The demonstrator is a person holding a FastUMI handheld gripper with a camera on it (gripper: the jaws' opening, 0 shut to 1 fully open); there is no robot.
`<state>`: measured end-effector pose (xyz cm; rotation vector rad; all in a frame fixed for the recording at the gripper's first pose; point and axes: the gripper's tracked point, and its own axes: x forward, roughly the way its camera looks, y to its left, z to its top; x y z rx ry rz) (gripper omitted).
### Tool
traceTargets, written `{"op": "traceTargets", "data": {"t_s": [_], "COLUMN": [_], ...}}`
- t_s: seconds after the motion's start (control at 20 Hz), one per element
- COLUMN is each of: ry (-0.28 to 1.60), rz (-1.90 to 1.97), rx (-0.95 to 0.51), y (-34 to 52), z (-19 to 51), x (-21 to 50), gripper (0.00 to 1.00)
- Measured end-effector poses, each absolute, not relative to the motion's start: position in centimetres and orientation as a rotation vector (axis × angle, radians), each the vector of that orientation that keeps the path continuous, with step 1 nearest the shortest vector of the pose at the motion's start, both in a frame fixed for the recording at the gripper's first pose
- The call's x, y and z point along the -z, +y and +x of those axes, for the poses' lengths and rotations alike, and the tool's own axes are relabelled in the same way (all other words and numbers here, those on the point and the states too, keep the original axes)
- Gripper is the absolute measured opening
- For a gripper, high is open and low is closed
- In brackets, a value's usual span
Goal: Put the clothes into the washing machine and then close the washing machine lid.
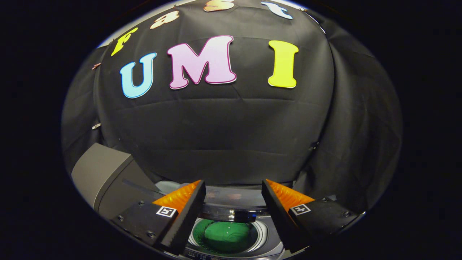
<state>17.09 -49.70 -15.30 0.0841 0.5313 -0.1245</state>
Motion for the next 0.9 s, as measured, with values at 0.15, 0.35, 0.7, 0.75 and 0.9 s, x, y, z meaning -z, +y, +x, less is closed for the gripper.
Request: {"op": "traceTargets", "data": {"t_s": [0.15,0.35,0.7,0.75,0.9], "ry": [0.565,0.665,0.456,0.450,0.401], "rz": [0.103,0.062,0.049,0.031,0.049], "rx": [0.108,0.015,-0.013,-0.015,-0.018], "y": [-49.0,-48.0,-47.7,-47.6,-47.3], "z": [16.2,13.0,15.9,16.0,16.9], "x": [15.7,16.6,11.7,11.0,7.7], "gripper": [0.98,0.98,0.98,0.98,0.98]}}
